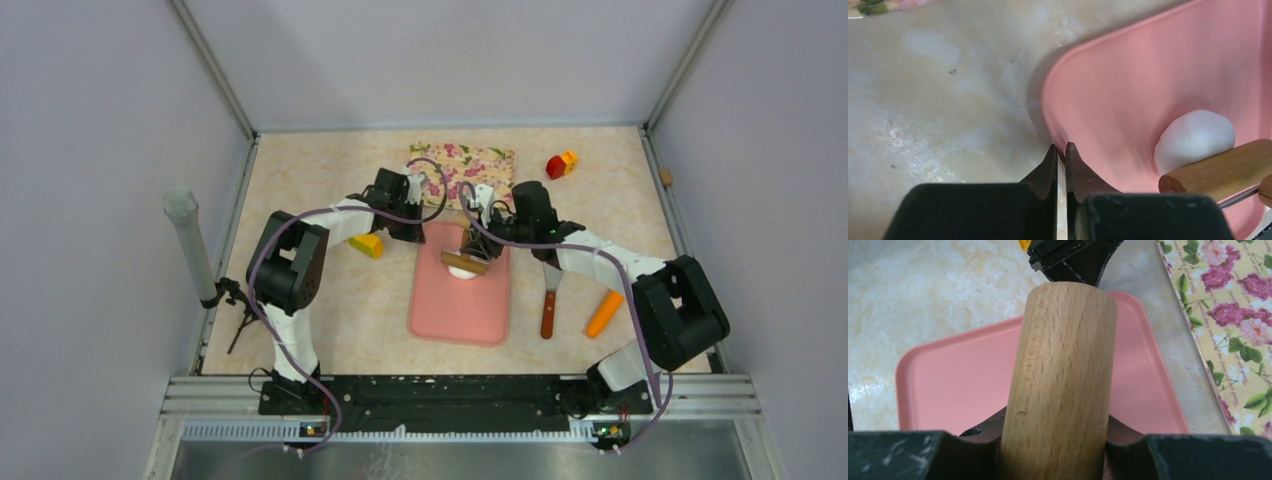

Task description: Roll out the dumpling wrappers from the dough

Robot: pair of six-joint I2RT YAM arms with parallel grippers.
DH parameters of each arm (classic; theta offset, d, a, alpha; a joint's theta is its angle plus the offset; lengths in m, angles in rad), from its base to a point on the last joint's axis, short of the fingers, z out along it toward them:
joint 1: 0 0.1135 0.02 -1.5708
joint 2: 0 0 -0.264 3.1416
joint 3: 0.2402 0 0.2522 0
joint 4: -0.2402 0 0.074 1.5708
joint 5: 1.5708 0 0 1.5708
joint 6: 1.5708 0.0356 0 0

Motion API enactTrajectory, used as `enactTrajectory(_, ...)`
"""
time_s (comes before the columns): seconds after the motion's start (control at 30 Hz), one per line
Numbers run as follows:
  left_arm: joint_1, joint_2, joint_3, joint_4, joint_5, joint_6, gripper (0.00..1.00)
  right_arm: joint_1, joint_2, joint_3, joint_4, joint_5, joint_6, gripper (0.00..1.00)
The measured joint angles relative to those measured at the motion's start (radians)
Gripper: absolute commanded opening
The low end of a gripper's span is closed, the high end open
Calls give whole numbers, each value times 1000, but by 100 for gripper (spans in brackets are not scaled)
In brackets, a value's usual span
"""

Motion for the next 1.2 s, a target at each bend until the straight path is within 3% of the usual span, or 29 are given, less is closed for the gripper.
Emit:
enactTrajectory(0.8,23,13,-18,47,38,-69,0,0,1,-13,9,5,-2,0)
enactTrajectory(1.2,43,13,-14,53,19,-81,0,0,-9,82,-85,6,109,0)
